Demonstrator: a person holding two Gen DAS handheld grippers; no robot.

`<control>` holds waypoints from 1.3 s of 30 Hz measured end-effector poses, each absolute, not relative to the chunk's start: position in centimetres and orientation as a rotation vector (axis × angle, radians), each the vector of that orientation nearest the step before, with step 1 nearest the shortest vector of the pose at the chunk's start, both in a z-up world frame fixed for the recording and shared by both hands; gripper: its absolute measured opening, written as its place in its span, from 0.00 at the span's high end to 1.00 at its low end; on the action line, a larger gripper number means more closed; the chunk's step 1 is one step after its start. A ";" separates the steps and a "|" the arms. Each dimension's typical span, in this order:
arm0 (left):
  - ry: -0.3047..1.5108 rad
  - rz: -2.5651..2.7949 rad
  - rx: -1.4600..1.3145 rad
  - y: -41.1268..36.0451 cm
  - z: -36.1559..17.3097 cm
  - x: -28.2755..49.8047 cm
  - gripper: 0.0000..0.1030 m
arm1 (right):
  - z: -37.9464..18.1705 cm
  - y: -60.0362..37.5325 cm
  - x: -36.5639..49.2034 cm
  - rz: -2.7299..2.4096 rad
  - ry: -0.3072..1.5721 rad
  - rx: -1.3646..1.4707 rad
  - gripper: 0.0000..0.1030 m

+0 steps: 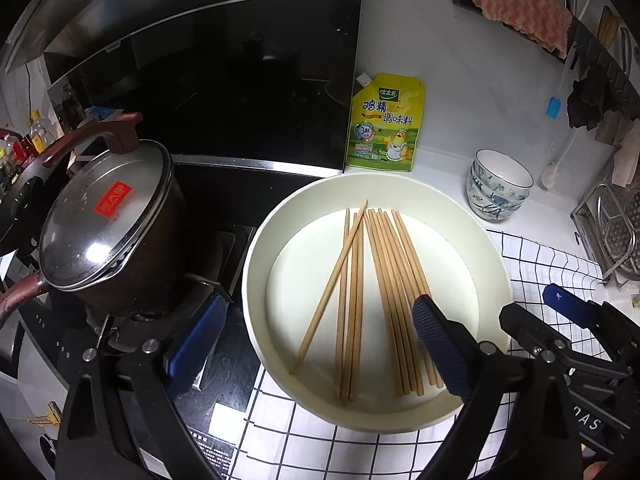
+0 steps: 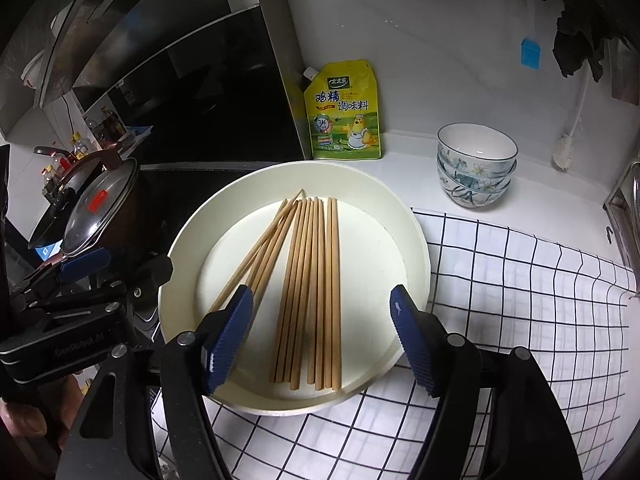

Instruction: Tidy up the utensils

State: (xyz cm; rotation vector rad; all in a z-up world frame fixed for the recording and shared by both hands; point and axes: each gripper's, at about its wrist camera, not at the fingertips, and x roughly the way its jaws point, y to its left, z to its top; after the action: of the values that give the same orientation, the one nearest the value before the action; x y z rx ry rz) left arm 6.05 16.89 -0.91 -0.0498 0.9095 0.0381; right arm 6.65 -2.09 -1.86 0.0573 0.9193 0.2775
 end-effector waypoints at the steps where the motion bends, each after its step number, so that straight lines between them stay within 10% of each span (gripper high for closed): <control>1: 0.908 0.042 -0.049 16.9 -0.8 5.8 0.08 | -1.8 -2.1 6.5 0.277 0.919 0.058 0.34; 39: 0.902 0.069 -0.055 17.1 0.4 4.3 0.07 | -0.7 -2.6 4.9 0.267 0.910 0.070 0.31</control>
State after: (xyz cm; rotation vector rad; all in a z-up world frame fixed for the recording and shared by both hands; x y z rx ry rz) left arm 4.34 17.11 0.42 -0.0549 0.9019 0.0693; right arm 4.87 -2.55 -0.69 0.0705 0.9103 0.2666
